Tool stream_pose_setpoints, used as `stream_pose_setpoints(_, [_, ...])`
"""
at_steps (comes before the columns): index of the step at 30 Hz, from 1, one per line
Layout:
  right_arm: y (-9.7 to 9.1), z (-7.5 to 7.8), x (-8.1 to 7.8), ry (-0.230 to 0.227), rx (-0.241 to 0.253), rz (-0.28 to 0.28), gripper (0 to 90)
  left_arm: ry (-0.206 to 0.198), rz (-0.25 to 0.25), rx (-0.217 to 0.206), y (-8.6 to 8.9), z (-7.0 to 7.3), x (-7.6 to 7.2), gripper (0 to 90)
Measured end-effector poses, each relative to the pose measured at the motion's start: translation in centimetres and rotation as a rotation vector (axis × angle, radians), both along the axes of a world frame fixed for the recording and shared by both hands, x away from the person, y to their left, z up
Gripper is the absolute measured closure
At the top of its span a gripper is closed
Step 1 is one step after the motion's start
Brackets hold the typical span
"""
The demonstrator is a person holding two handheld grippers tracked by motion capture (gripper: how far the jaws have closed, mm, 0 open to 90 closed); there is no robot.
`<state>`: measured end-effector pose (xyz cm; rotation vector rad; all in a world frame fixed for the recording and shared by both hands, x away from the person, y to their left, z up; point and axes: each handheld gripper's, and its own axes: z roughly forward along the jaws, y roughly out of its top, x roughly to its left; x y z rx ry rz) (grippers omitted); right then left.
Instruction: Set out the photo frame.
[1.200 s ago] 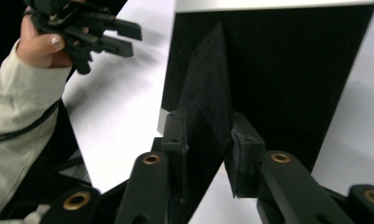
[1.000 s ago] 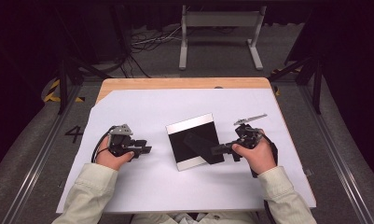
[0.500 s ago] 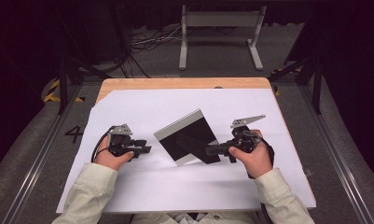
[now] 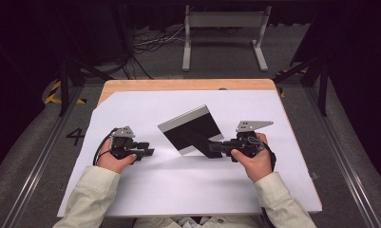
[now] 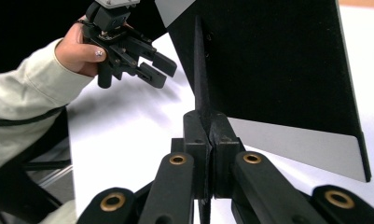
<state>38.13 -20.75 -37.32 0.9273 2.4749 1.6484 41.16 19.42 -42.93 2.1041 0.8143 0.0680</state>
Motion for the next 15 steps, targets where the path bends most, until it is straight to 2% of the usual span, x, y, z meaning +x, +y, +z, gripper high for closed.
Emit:
stream_pose_setpoints(4, [0.14,-0.30,0.04,-0.044,-0.042,0.010,87.6,0.000,0.005,-0.005,-0.01,0.02,-0.05,59.5])
stream_pose_setpoints(6, [0.04,-0.28,0.09,-0.046,-0.049,0.018,87.5,0.000,0.005,-0.005,-0.01,0.02,-0.04,59.5])
stream_pose_setpoints(13, [-0.30,-0.28,-0.24,-0.100,-0.155,0.080,87.3,0.004,0.002,-0.003,-0.18,-0.01,-0.01,59.5])
stream_pose_setpoints(15, [-0.30,-0.30,-0.32,-0.101,-0.167,0.091,87.3,0.004,0.002,-0.003,-0.21,-0.01,0.00,59.5])
